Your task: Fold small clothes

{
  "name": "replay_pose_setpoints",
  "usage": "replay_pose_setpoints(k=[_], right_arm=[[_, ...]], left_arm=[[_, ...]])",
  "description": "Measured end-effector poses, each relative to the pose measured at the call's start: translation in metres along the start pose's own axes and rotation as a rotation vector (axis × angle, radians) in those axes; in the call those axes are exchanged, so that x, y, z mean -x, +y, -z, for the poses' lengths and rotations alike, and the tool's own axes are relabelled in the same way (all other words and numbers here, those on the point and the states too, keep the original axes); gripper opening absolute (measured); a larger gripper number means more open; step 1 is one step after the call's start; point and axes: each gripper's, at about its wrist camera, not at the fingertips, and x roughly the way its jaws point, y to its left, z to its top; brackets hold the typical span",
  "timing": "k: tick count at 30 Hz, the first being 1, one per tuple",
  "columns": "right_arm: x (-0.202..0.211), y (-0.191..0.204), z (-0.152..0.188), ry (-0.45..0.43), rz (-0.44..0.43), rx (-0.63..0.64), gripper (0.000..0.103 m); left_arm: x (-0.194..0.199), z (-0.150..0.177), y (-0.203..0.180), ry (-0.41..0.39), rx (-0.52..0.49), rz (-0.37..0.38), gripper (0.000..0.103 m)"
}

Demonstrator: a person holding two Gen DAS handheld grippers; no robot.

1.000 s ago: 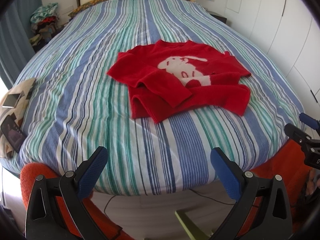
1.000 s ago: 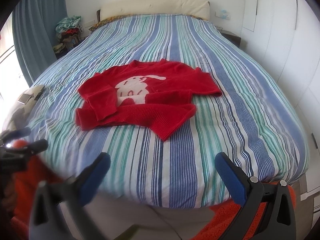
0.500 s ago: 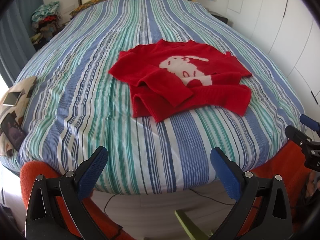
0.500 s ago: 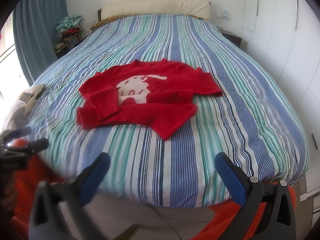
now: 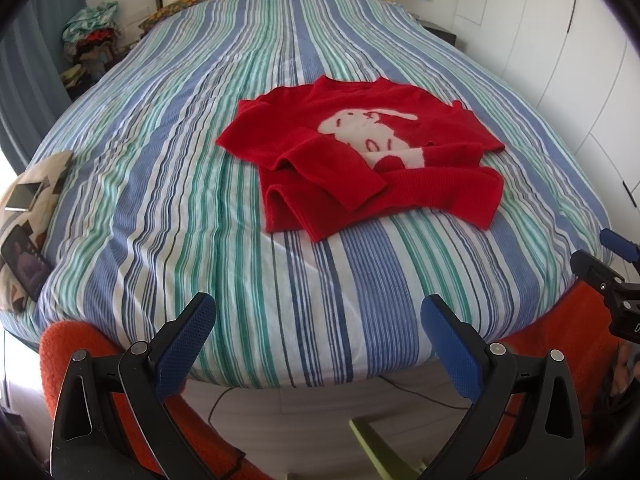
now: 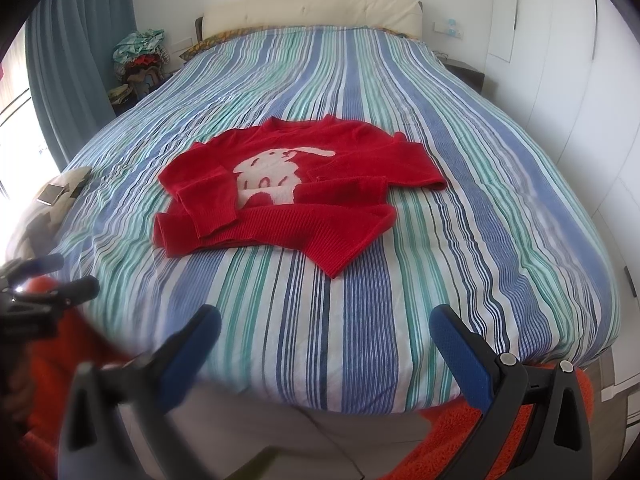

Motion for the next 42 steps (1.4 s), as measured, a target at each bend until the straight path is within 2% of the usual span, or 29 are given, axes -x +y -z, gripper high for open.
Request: replay_pose_setpoints(k=[6, 10, 12, 15, 17, 21, 22, 24, 25, 27, 28, 29, 30, 31, 32, 34, 38, 40, 42], right_arm=[[0.000, -0.001, 0.000, 0.001, 0.000, 0.000, 0.103], [-0.001, -0.002, -0.001, -0.008, -0.005, 0.012, 0.103], [-0.004, -0.006, -0.004, -0.052, 0.049, 0.059, 0.103], [-0.019, -0.022, -0.013, -0.073, 0.166, 0.118, 0.103], [-0.034, -0.036, -0.017, -0.058, 0.130, 0.079, 0.103], [-0.077, -0.061, -0.015, 0.017, -0.080, -0.081, 0.103], [-0.089, -0.063, -0.013, 0.039, -0.134, -0.117, 0.102], [-0.114, -0.064, -0.010, 0.077, -0.237, -0.183, 0.097], [-0.127, -0.064, -0.010, 0.095, -0.281, -0.214, 0.093], [-0.152, -0.067, -0.008, 0.134, -0.332, -0.285, 0.086], [-0.163, -0.069, -0.008, 0.146, -0.360, -0.322, 0.080], [-0.173, -0.071, -0.008, 0.155, -0.371, -0.357, 0.072], [-0.181, -0.074, -0.008, 0.152, -0.376, -0.383, 0.065], [-0.186, -0.075, -0.009, 0.142, -0.392, -0.396, 0.041], [-0.190, -0.075, -0.010, 0.143, -0.417, -0.398, 0.006], [-0.191, -0.076, -0.013, 0.166, -0.453, -0.409, 0.005], [-0.142, -0.086, -0.026, 0.139, -0.548, -0.375, 0.005], [-0.117, -0.094, -0.027, 0.182, -0.604, -0.371, 0.005], [-0.099, -0.101, -0.024, 0.254, -0.632, -0.368, 0.005]], left_arm=[[-0.004, 0.002, -0.001, 0.010, -0.008, -0.001, 0.102], [-0.026, -0.003, 0.006, 0.016, -0.076, -0.008, 0.102], [-0.046, -0.009, 0.023, 0.055, -0.037, -0.018, 0.102], [-0.072, -0.018, 0.051, 0.105, 0.087, 0.079, 0.102], [-0.089, -0.023, 0.059, 0.125, 0.139, 0.138, 0.102], [-0.122, -0.038, 0.048, 0.138, 0.141, 0.197, 0.100], [-0.130, -0.043, 0.045, 0.137, 0.142, 0.205, 0.097], [-0.147, -0.051, 0.041, 0.152, 0.149, 0.214, 0.083], [-0.157, -0.054, 0.039, 0.169, 0.154, 0.214, 0.072], [-0.169, -0.059, 0.038, 0.180, 0.171, 0.208, 0.061], [-0.171, -0.060, 0.037, 0.175, 0.179, 0.201, 0.052], [-0.172, -0.062, 0.037, 0.171, 0.187, 0.198, 0.030], [-0.172, -0.063, 0.039, 0.174, 0.200, 0.203, 0.015], [-0.170, -0.064, 0.042, 0.181, 0.216, 0.223, 0.007], [-0.166, -0.064, 0.046, 0.184, 0.229, 0.244, 0.007], [-0.150, -0.066, 0.055, 0.180, 0.226, 0.288, 0.006], [-0.099, -0.057, 0.064, 0.201, 0.149, 0.349, 0.004], [-0.082, -0.047, 0.062, 0.243, 0.109, 0.373, 0.004], [-0.077, -0.034, 0.057, 0.278, 0.068, 0.358, 0.005]])
